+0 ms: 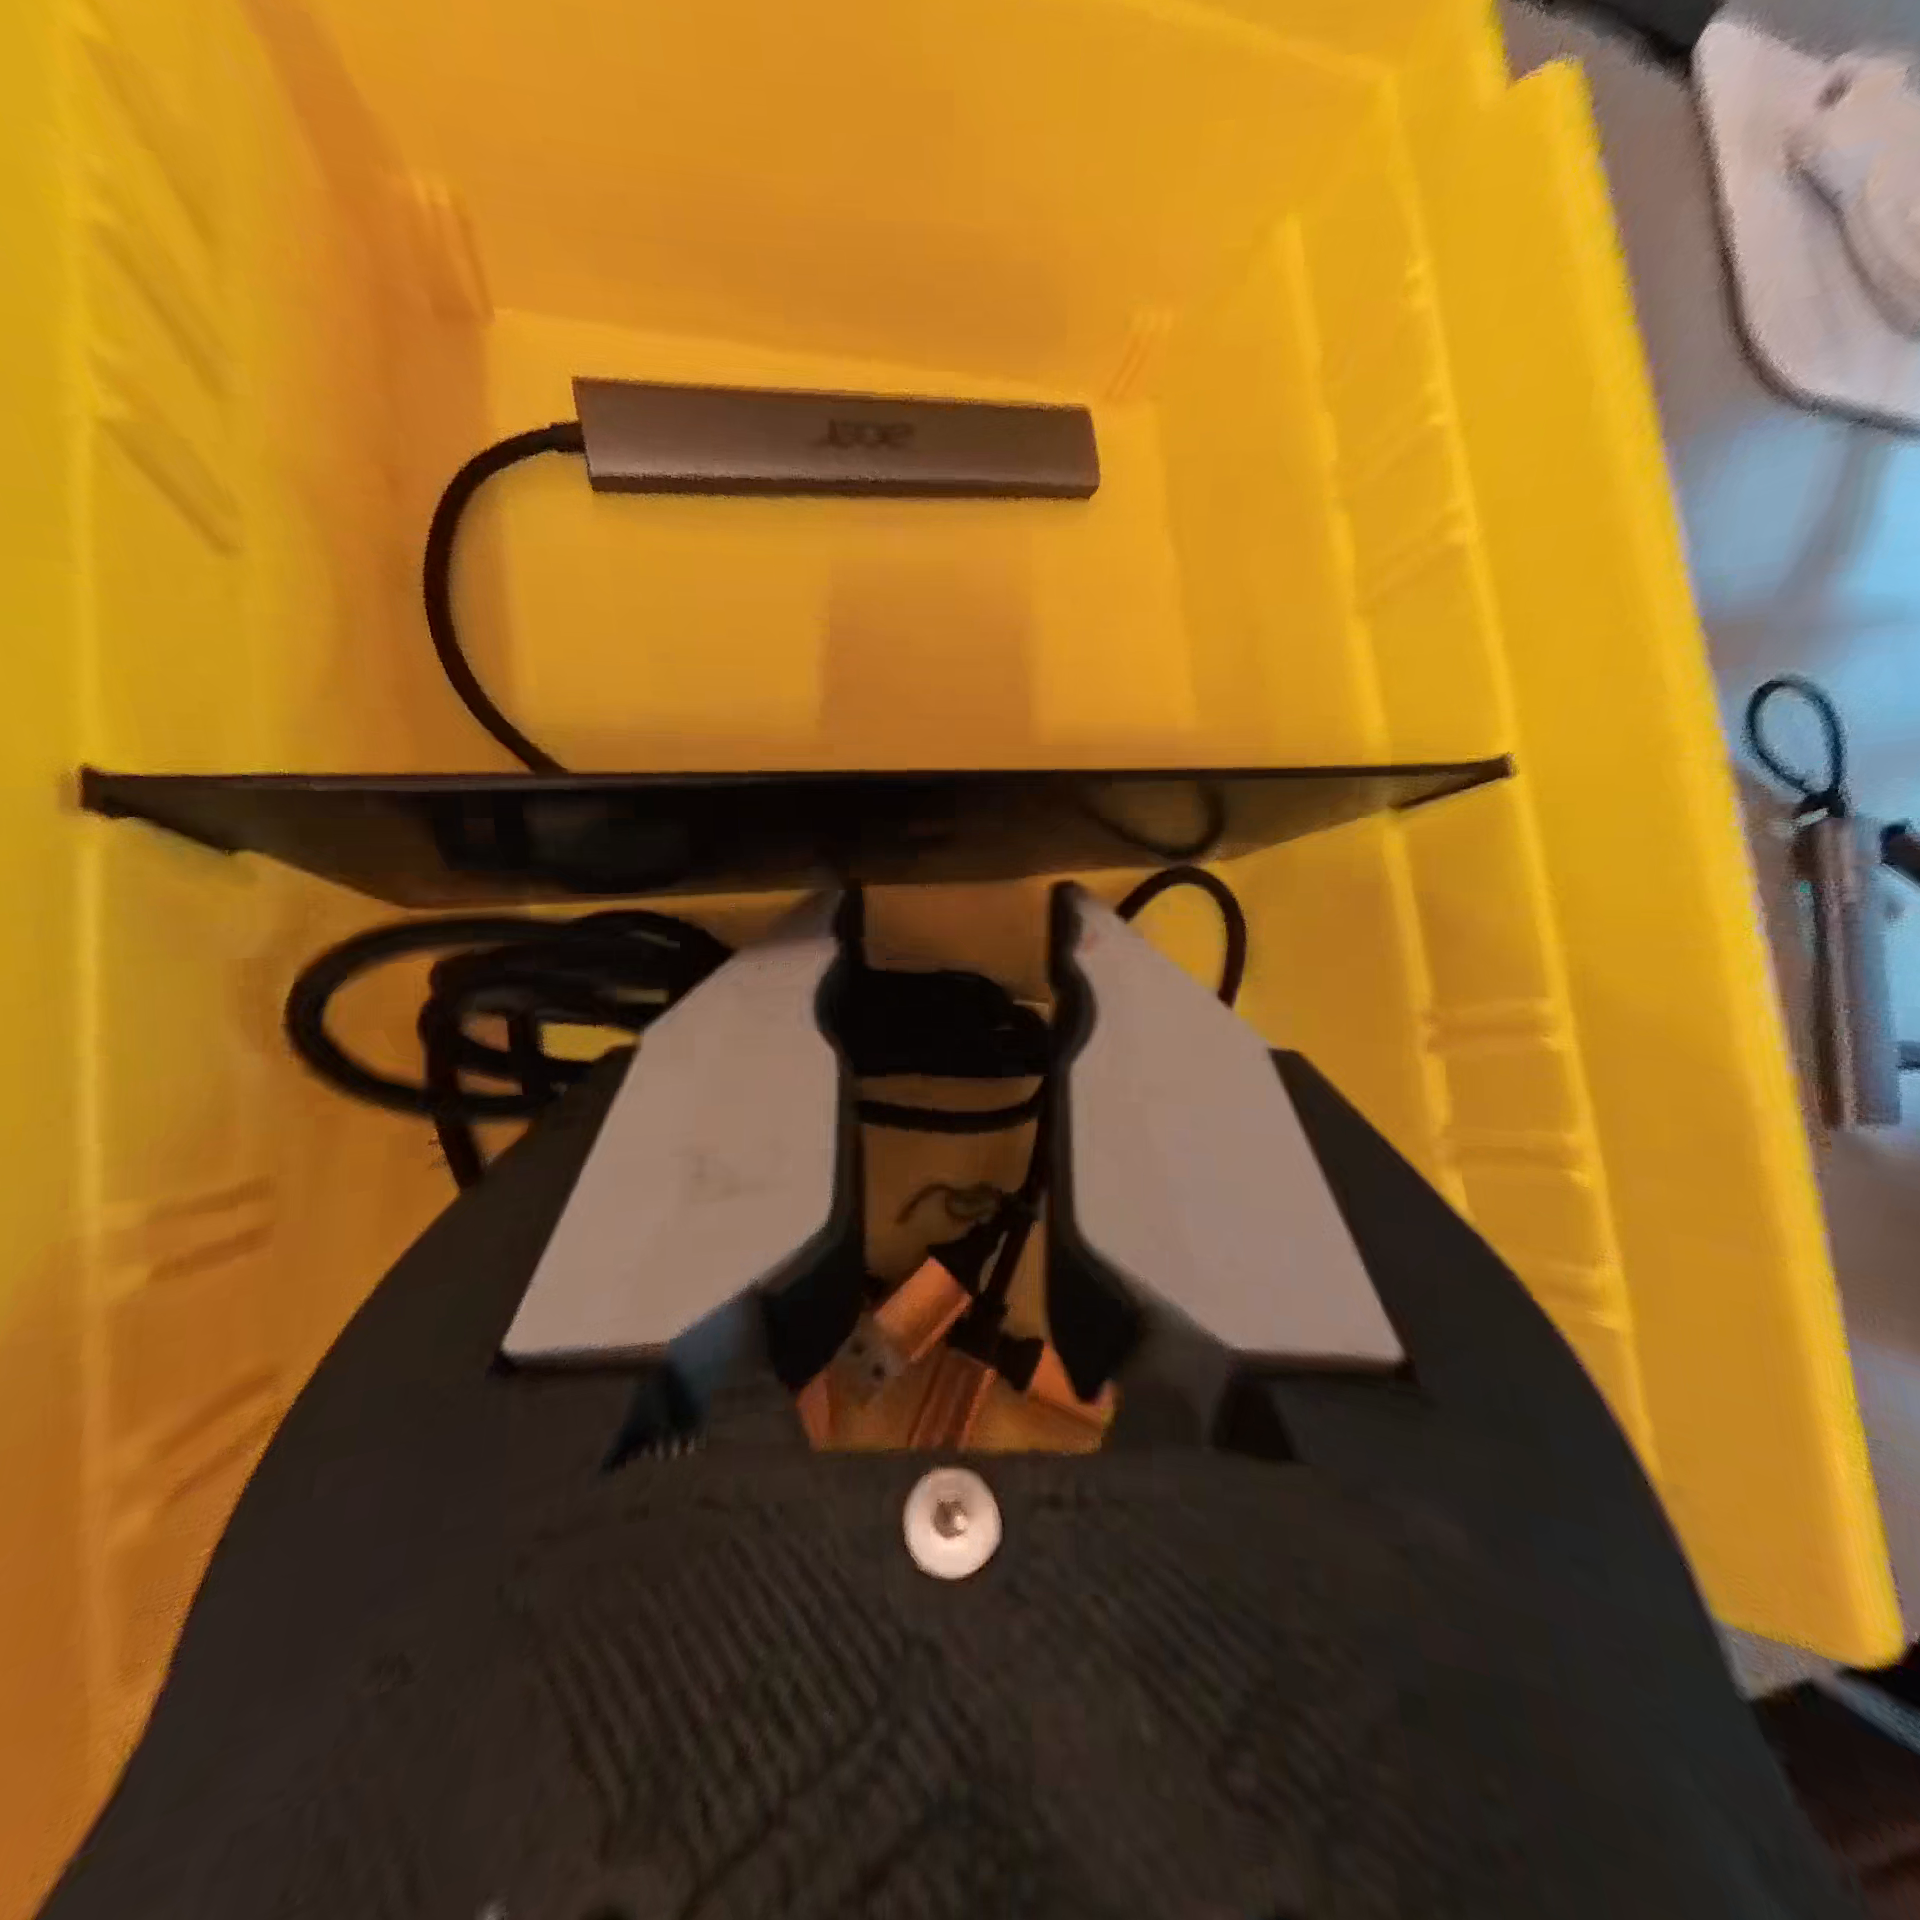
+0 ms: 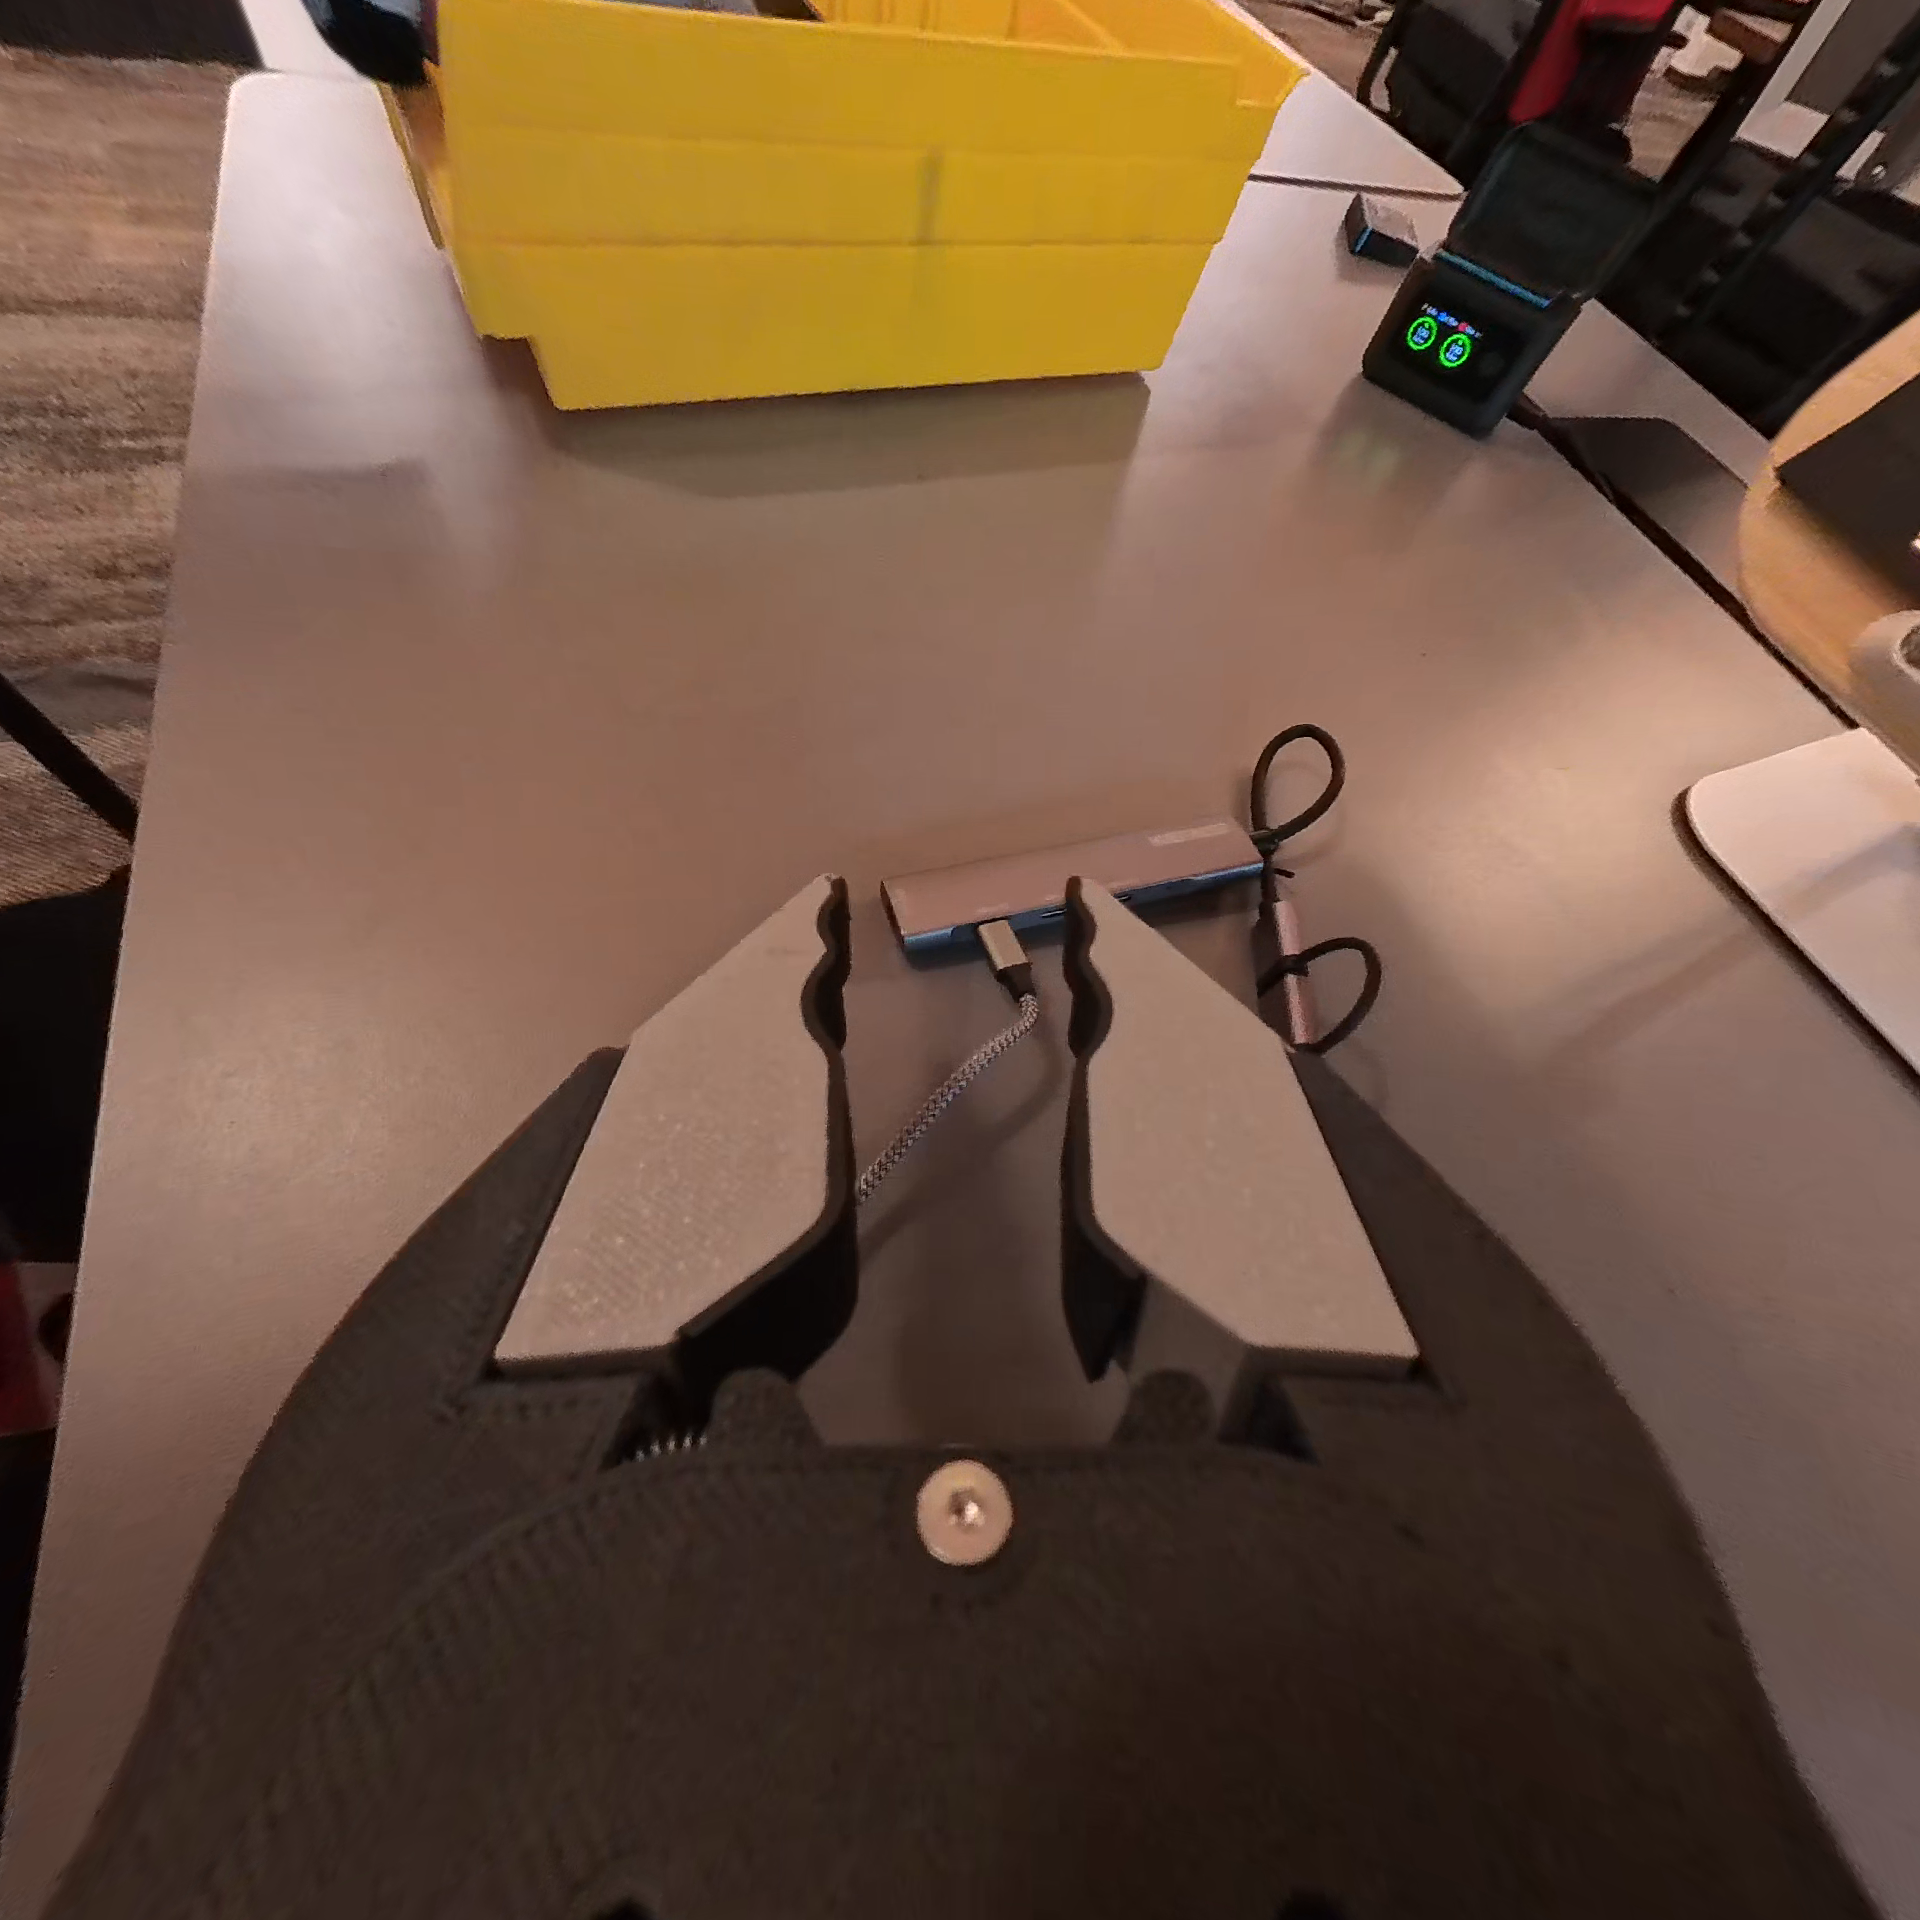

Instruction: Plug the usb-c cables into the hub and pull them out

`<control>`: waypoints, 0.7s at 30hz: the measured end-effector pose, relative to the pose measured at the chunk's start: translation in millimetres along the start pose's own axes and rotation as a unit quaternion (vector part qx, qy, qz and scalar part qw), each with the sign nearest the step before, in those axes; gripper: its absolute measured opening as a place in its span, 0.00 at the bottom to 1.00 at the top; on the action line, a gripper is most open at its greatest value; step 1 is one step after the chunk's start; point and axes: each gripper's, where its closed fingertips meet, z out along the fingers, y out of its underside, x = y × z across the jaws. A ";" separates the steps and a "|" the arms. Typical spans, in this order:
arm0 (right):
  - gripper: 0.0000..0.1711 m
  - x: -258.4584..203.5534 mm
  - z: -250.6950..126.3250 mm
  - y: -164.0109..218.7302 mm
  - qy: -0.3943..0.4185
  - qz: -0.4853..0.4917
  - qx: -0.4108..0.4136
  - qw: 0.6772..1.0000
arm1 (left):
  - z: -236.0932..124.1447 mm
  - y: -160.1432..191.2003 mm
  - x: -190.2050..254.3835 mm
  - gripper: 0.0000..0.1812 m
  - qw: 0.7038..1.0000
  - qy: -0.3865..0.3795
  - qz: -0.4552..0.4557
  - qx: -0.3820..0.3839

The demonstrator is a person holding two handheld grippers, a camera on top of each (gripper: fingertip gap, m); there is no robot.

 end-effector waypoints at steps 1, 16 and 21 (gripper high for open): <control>0.23 -0.1 0.0 -0.1 -0.003 0.005 0.001 1.000 | 2.6 3.6 -1.4 0.10 1.000 -0.003 0.010 -0.020; 0.21 -2.9 4.2 5.2 -0.004 -0.006 -0.013 1.000 | -49.9 -19.4 -18.6 0.39 0.998 -0.050 0.009 0.023; 0.20 -2.3 4.5 6.9 -0.006 -0.001 -0.014 1.000 | -32.6 8.1 -39.7 0.47 0.990 -0.135 0.000 -0.028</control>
